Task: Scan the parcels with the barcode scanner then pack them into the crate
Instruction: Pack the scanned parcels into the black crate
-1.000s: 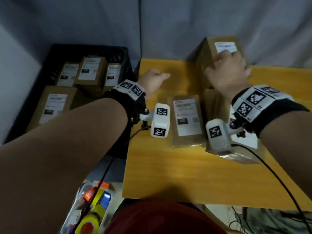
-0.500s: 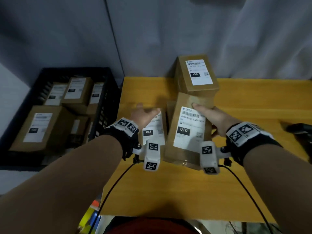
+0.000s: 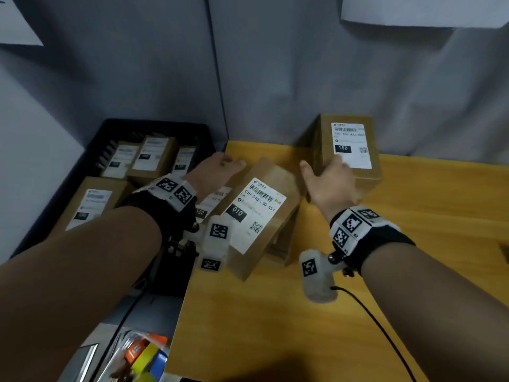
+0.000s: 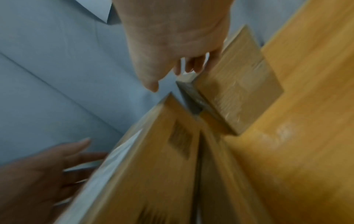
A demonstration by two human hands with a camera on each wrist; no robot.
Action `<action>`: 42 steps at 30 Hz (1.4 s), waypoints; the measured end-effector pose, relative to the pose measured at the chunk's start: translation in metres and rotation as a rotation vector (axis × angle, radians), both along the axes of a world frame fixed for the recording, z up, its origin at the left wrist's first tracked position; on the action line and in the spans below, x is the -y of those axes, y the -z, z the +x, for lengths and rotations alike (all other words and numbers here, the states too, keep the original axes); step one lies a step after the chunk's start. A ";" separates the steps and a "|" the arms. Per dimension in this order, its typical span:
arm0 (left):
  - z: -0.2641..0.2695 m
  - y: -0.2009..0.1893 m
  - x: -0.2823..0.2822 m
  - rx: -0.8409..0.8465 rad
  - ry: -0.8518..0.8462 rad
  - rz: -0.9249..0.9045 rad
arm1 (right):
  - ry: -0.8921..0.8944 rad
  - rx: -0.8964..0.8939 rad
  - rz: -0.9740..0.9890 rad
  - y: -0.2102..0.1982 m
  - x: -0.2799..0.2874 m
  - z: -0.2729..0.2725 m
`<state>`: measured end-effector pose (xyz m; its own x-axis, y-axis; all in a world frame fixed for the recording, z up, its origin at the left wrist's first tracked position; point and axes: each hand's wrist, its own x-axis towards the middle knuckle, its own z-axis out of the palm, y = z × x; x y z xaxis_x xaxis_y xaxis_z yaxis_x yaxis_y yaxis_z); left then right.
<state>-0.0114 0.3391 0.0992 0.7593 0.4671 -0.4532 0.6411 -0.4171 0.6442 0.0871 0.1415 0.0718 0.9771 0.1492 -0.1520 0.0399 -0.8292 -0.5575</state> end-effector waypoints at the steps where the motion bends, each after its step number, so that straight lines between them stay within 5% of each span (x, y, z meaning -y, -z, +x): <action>1: 0.007 -0.003 0.004 0.025 0.006 0.001 | 0.019 0.123 -0.053 0.000 0.005 0.009; 3: 0.028 -0.005 0.016 0.078 0.016 0.007 | 0.064 0.188 -0.172 0.005 0.013 0.034; 10: 0.061 0.006 0.040 0.078 0.073 0.032 | 0.034 -0.090 -0.429 0.025 0.014 0.066; 14: 0.055 0.011 0.037 0.065 0.057 0.013 | -0.006 0.004 -0.420 0.019 0.017 0.068; 25: 0.013 0.004 0.012 0.152 -0.058 -0.010 | -0.420 0.325 -0.779 -0.054 0.018 0.063; 37: -0.045 -0.030 -0.048 0.292 -0.097 0.005 | -0.721 0.649 -0.663 -0.142 -0.083 -0.025; 42: -0.089 -0.031 -0.101 0.309 -0.196 -0.343 | -0.855 0.703 -0.479 -0.141 -0.157 -0.074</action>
<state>-0.1005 0.4397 0.1301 0.7953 0.4775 -0.3735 0.4437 -0.0388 0.8953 0.0127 0.2988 0.2132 0.4814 0.8623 0.1571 0.8485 -0.5034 0.1634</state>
